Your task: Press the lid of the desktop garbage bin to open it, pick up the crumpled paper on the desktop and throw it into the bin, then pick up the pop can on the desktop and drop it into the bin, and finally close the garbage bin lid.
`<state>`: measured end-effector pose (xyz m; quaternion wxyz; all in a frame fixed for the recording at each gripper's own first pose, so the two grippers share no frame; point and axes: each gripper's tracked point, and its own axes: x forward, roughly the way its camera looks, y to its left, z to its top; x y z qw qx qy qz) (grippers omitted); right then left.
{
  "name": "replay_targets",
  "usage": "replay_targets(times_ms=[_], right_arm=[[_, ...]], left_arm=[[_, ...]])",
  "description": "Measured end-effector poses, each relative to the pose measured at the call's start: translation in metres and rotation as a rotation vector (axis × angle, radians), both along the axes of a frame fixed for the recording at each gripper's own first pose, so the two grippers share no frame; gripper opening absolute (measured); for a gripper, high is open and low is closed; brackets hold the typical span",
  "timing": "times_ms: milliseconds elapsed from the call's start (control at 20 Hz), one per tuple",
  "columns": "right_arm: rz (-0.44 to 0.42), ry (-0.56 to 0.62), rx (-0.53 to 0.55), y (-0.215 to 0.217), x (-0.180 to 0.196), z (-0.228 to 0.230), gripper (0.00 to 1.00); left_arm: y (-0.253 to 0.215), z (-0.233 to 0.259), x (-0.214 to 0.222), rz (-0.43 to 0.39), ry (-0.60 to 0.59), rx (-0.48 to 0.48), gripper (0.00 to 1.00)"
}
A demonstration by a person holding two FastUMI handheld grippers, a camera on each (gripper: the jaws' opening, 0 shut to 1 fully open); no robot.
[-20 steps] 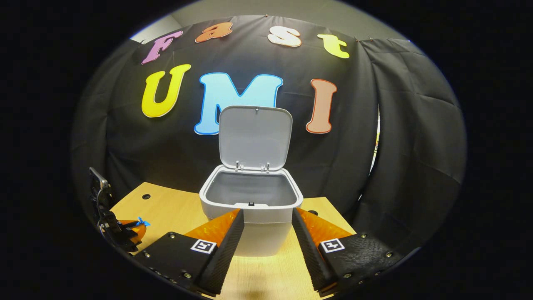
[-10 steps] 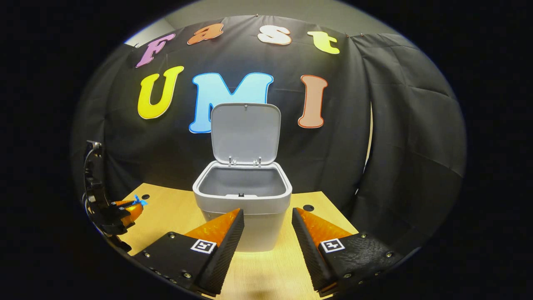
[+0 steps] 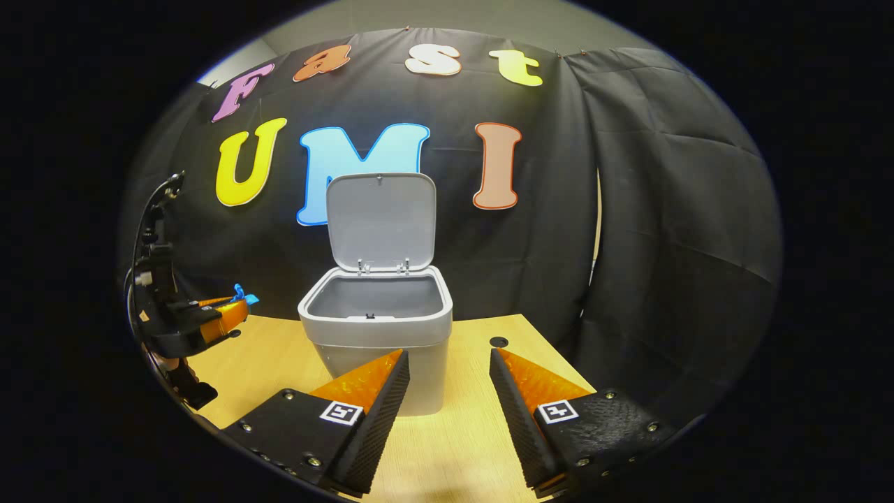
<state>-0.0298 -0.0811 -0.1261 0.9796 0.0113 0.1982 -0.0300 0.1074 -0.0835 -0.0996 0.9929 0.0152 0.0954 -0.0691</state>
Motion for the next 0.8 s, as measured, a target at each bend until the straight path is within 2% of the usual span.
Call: replay_targets(times_ms=[50, 150, 250, 500, 800], right_arm=[[-0.008, 0.0, 0.002, -0.005, -0.002, -0.002, 0.76], [-0.024, 0.004, 0.007, -0.013, -0.005, -0.004, 0.76], [-0.04, 0.009, 0.012, -0.022, -0.009, -0.006, 0.76], [-0.077, 0.012, 0.012, -0.045, -0.015, -0.007, 0.76], [-0.108, 0.026, 0.011, -0.069, -0.016, -0.013, 0.76]], left_arm=[[-0.01, 0.005, 0.004, -0.012, -0.007, -0.011, 0.27], [-0.031, 0.016, 0.01, -0.037, -0.017, -0.027, 0.29], [-0.051, 0.02, 0.016, -0.063, -0.021, -0.035, 0.25], [-0.095, 0.027, 0.028, -0.119, -0.028, -0.037, 0.29], [-0.134, 0.02, 0.035, -0.163, -0.022, -0.028, 0.27]])
